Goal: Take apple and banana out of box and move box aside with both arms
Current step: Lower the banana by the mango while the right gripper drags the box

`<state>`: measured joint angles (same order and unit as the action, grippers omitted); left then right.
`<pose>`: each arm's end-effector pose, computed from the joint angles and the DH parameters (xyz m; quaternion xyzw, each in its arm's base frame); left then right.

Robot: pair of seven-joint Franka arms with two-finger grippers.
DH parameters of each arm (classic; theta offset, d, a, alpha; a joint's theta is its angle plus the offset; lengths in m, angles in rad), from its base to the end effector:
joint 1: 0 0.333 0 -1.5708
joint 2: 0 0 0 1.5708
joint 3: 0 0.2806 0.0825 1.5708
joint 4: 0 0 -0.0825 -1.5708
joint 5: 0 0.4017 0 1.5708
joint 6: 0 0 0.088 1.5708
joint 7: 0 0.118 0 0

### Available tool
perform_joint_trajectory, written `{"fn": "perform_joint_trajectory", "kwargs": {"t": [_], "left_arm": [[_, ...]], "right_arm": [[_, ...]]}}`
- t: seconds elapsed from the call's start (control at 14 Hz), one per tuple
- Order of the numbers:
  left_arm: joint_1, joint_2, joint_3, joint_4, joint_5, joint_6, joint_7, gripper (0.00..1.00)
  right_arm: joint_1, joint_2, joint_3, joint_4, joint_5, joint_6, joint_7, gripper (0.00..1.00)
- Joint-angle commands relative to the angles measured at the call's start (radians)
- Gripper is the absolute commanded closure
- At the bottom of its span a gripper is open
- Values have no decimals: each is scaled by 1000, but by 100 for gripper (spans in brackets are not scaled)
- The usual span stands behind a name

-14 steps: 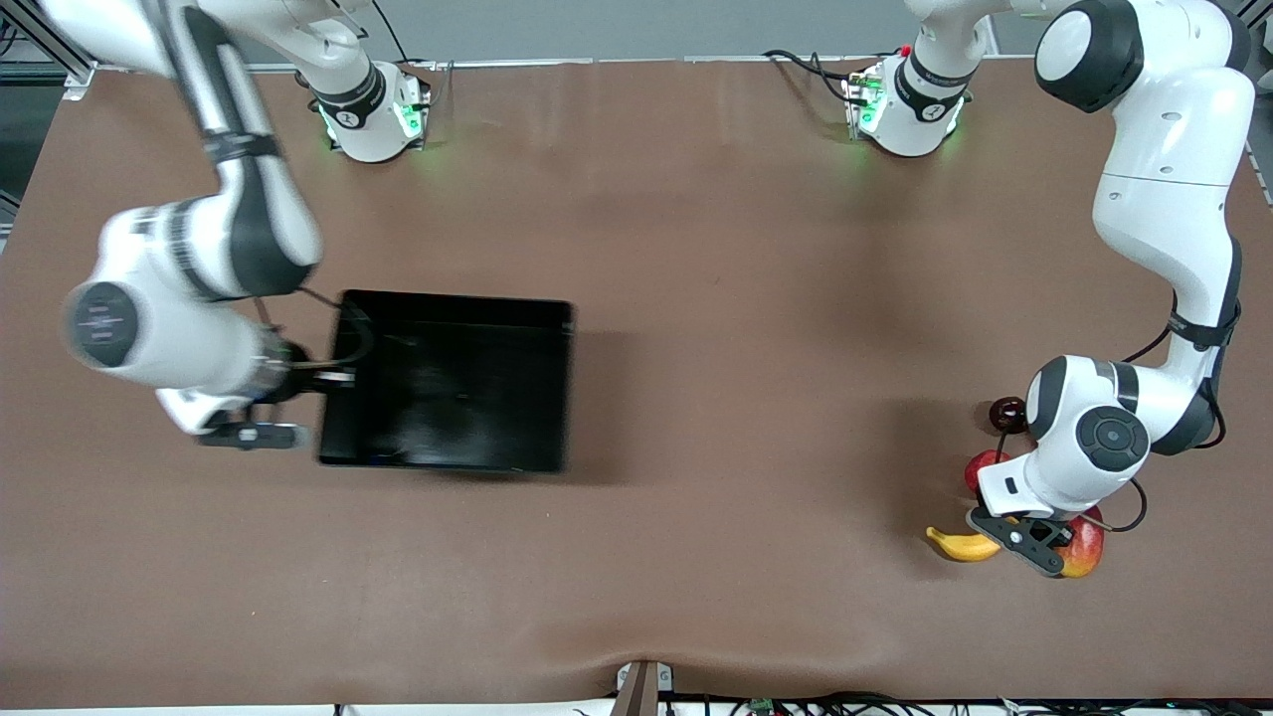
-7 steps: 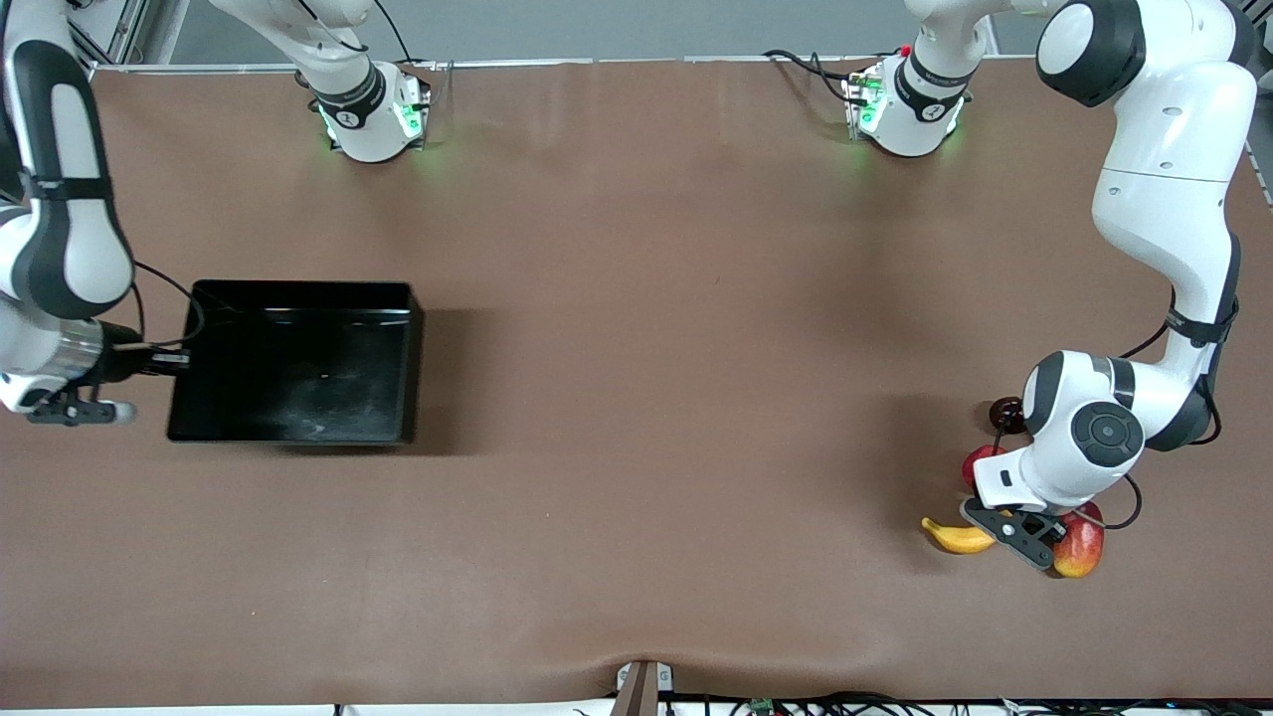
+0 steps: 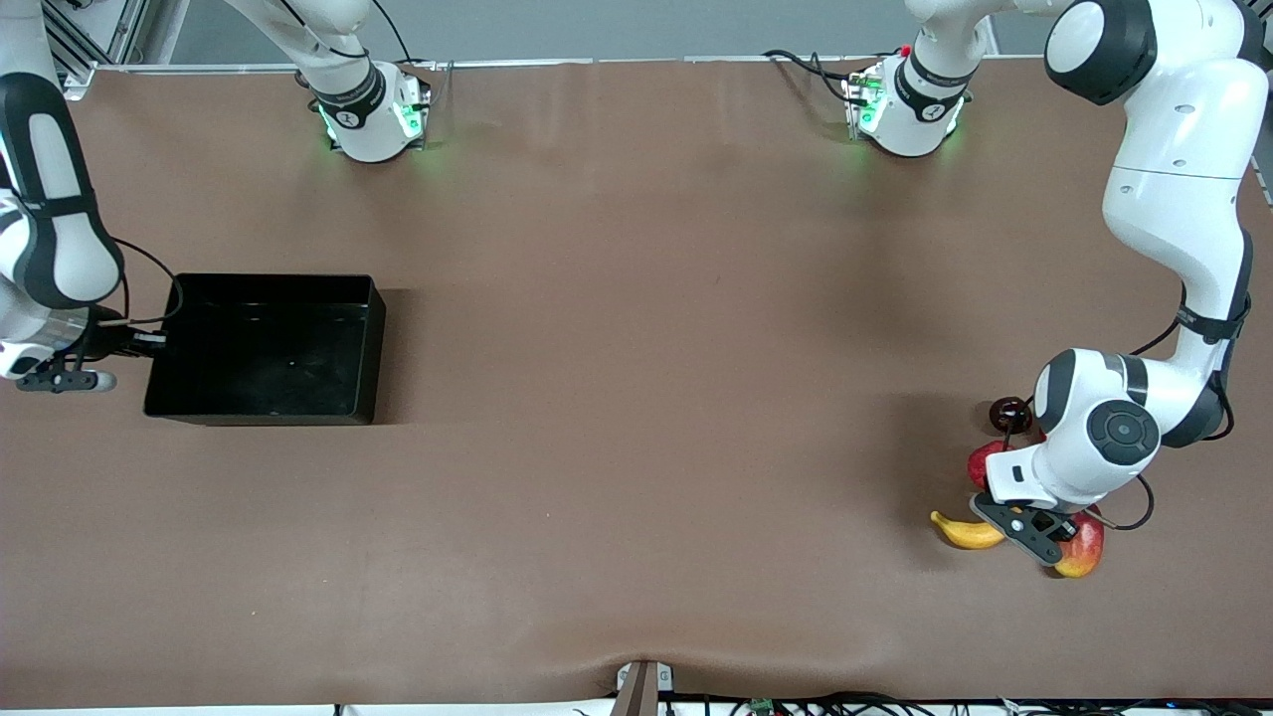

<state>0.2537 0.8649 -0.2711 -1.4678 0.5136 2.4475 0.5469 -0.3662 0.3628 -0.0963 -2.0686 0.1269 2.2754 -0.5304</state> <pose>0.7206 0.0190 0.1447 -0.9096 0.4000 -0.0558 0.0971 0.5115 -0.2520 0.1860 -0.9967 0.0091 0.0539 0.0608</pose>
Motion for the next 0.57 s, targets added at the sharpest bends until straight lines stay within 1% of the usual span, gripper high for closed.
{"fn": "perform_joint_trajectory", "kwargs": {"t": [0.0,0.07,0.14,0.21,0.29,0.36,0.43,0.5], "left_arm": [[21,-1,0,-17,14,2,38,100],[21,0,0,-17,5,2,33,100],[19,2,0,-17,2,2,22,100],[16,2,0,-17,0,2,19,97],[16,2,0,-17,0,2,18,83],[16,2,0,-17,-1,2,18,50],[16,2,0,-17,-3,4,18,0],[15,-4,-2,-14,-18,4,19,0]], "right_arm": [[-24,-2,27,-13,11,10,-17,75],[-14,1,29,-10,11,4,-14,13],[-13,8,29,4,11,0,-17,0],[-7,10,30,34,11,-16,-17,0],[6,10,32,85,10,-57,-17,0],[22,11,32,167,10,-130,-14,0],[41,22,33,252,11,-198,-13,0],[61,45,33,345,10,-247,-17,0]]}}
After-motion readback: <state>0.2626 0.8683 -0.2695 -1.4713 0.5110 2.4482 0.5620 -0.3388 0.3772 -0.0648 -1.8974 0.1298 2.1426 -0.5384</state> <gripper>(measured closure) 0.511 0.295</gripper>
